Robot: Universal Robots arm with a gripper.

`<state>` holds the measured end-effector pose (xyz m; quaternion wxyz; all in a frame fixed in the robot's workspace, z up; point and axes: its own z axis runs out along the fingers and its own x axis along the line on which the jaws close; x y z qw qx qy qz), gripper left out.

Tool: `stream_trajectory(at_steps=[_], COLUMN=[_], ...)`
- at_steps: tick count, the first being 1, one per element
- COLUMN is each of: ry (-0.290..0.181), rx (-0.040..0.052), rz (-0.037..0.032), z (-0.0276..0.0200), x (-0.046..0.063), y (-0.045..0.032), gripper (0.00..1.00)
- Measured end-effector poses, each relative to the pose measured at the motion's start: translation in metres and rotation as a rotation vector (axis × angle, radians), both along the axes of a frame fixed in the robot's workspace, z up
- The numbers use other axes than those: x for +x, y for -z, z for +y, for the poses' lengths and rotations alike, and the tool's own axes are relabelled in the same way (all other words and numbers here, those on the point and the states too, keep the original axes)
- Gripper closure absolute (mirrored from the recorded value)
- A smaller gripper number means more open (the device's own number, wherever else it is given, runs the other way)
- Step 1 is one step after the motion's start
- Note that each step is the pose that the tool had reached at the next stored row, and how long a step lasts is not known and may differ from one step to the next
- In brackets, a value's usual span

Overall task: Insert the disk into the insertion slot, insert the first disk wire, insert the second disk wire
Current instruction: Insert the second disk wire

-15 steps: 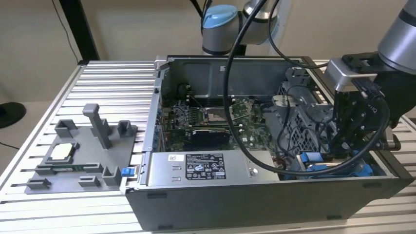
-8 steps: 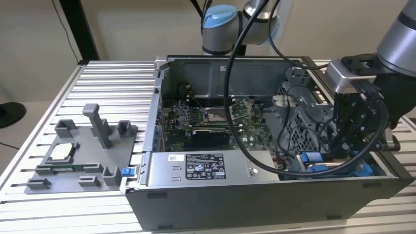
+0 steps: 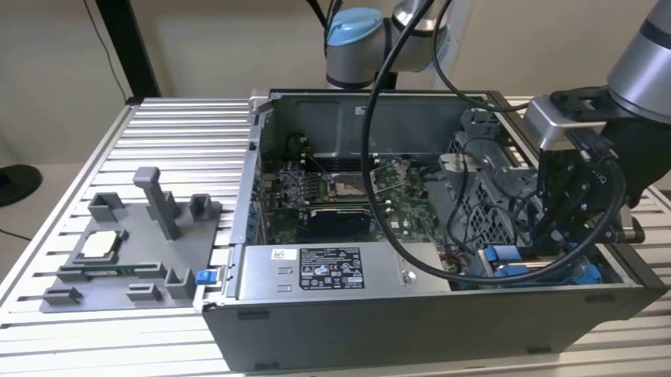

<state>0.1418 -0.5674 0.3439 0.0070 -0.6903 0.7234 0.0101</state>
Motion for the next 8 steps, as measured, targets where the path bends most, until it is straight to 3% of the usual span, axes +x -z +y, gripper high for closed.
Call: stream_trajectory(at_steps=[8], ry=[0.000], rx=[-0.0003], rz=[0.0000], z=[0.0004], x=[0.0005], y=[0.0019], gripper=[1.00])
